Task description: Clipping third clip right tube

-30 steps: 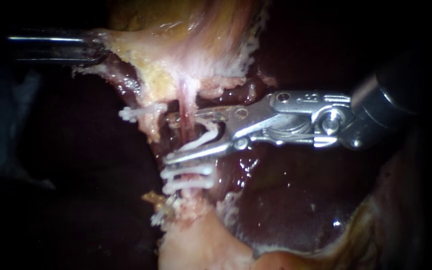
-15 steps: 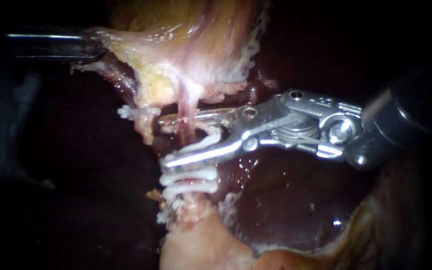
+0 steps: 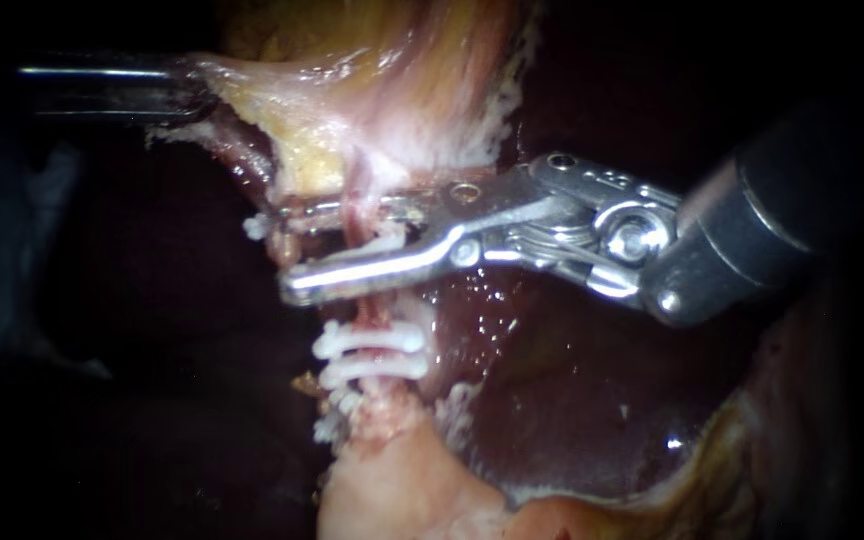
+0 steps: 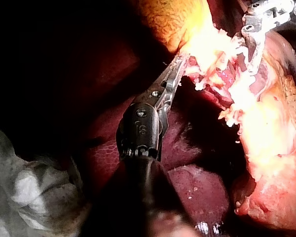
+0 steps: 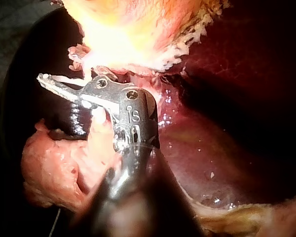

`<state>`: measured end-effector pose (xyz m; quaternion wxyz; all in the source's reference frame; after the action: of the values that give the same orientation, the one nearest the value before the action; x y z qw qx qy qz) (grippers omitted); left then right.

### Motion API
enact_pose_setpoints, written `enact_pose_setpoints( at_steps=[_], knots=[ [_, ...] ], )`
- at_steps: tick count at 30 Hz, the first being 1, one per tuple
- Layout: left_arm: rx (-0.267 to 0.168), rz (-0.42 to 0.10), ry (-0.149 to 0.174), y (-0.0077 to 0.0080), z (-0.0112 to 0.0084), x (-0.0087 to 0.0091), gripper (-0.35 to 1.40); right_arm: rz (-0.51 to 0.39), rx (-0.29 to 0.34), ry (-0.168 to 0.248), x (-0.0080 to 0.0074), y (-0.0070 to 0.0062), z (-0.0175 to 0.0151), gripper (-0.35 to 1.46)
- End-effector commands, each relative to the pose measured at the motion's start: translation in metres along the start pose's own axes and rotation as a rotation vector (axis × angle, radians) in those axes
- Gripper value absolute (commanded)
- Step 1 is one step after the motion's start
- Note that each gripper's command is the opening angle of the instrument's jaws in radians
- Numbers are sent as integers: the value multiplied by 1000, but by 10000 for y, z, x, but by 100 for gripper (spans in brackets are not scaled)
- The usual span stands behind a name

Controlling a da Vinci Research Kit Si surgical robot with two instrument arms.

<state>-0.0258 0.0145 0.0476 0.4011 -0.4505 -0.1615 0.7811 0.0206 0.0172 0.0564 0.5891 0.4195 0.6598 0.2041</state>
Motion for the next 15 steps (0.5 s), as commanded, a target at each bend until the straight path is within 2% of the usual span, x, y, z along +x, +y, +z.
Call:
enact_pose_setpoints(
  at_steps=[1, 5, 10, 15],
  knots=[
    [2, 0, 0, 0, 0, 0, -35, 1, 5, 6, 5, -2, -1, 46],
    [2, 0, 0, 0, 1, 0, -35, 12, 10, 14, 15, -8, -1, 46],
    [2, 0, 0, 0, 1, -1, -35, 36, 13, 15, 14, -16, 2, 44],
    [1, 1, 0, -1, 0, -1, -35, 47, 14, 16, 14, -17, 1, 42]
  ],
)
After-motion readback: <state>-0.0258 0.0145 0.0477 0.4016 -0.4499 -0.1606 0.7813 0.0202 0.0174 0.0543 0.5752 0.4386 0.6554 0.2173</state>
